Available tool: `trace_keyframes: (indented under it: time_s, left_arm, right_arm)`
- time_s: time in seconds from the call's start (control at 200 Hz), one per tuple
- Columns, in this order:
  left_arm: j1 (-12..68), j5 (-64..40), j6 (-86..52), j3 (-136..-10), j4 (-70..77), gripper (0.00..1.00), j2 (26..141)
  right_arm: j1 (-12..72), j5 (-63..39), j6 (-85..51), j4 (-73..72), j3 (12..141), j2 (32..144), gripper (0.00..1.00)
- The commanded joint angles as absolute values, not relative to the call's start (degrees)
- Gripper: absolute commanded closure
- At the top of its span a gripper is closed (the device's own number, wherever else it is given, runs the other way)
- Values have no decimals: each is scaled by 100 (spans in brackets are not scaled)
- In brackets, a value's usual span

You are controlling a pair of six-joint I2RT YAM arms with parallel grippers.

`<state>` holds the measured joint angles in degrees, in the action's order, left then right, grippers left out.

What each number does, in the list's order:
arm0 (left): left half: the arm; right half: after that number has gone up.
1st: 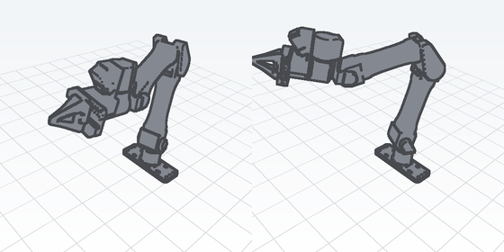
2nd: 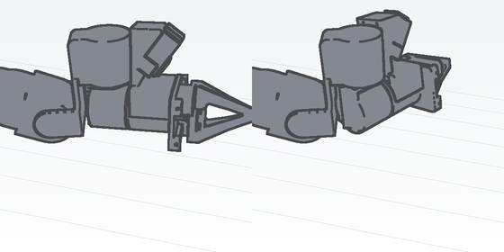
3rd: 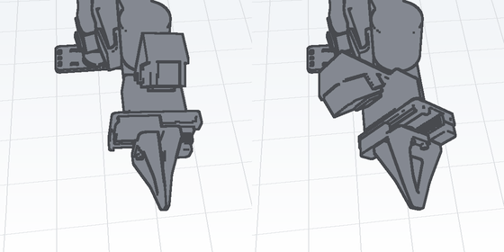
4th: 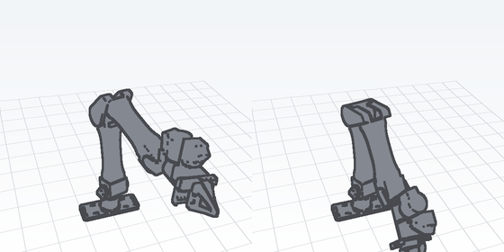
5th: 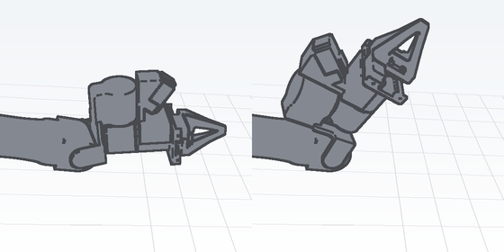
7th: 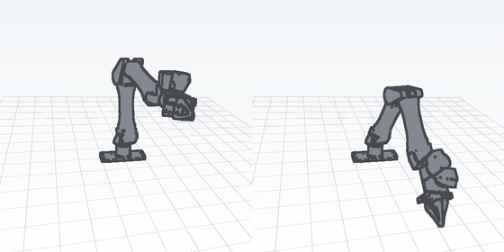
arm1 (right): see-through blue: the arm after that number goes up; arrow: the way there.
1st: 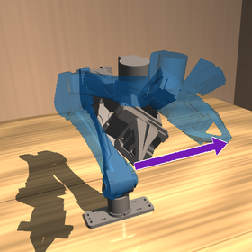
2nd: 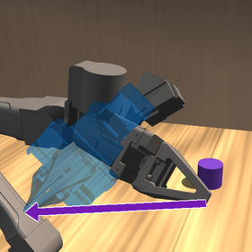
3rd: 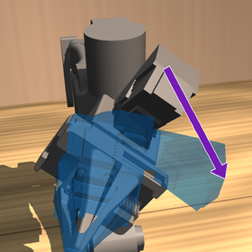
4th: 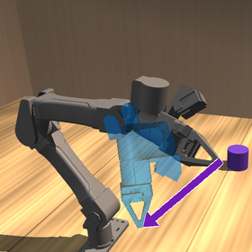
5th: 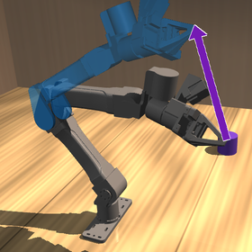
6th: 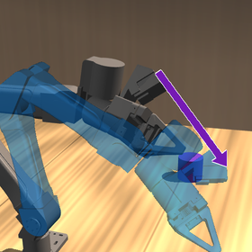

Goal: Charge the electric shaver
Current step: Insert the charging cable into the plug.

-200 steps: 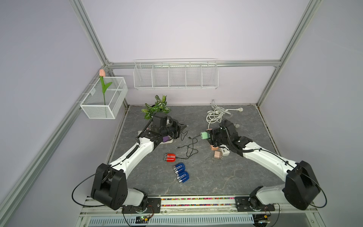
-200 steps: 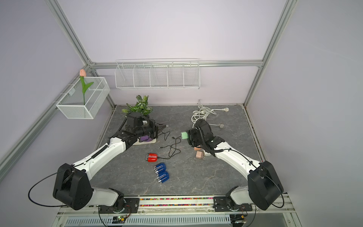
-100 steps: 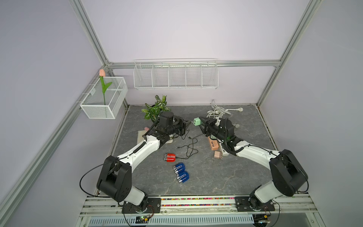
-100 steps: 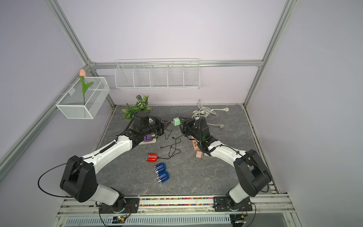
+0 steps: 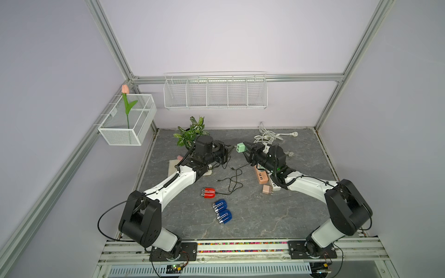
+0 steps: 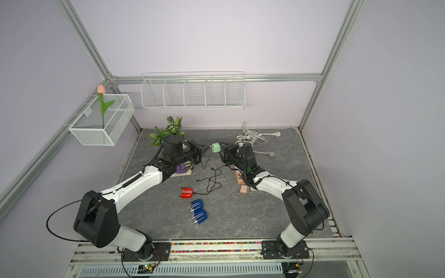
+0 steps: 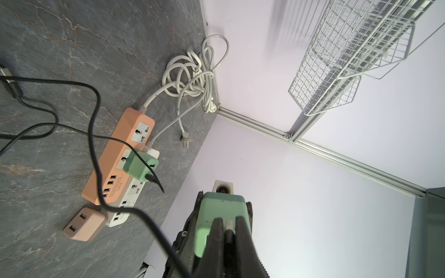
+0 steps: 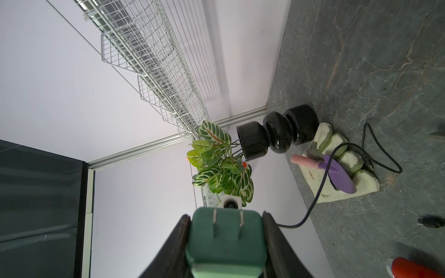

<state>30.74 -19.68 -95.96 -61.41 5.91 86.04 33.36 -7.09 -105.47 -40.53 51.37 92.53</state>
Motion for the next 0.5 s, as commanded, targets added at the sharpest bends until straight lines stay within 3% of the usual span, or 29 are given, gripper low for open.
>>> trace_keyframes:
  time_s: [0.0,0.495]
  left_arm:
    - [3105,-1977,-9540,-6341,547,100,8556]
    - [3103,-2009,-9236,-6571,179,100,8607]
  right_arm:
    - [3329,-751,-10739,-4354,5362,9352,88]
    - [3408,-822,-10775,-3903,5392,9284,89]
